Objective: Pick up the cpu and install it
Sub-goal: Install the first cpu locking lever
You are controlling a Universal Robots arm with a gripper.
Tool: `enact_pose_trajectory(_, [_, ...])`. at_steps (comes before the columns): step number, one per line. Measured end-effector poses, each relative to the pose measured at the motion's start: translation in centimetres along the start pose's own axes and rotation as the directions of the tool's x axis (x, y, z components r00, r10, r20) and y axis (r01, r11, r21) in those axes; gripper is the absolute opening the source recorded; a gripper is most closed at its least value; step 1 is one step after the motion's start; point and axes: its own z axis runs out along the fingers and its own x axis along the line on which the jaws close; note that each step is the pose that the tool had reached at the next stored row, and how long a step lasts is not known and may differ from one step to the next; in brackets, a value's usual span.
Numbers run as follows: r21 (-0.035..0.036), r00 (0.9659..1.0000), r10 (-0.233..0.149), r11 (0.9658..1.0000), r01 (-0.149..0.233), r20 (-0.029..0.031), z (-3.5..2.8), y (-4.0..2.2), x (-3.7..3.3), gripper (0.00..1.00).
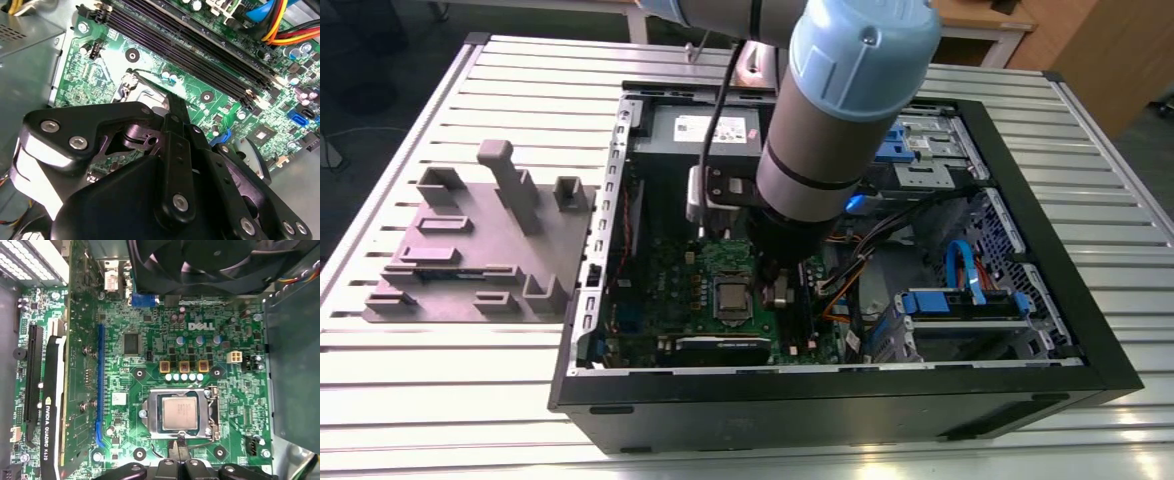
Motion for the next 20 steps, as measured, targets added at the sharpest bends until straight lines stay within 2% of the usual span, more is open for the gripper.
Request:
enact_pose_trajectory(7, [-0.0009,0.9999,-0.014,0.9999,0.014,-0.0035,0.4,-0.04,0.53,0.1])
enact_pose_trajectory(11, [-0.0014,0.9997,-0.023,0.9997,0.023,-0.0084,0.72,-0.07,0.67,0.1])
enact_pose_trajectory(20, [-0.0021,0.9991,-0.04,0.9992,0.04,-0.0135,1.48,-0.14,0.96,0.1])
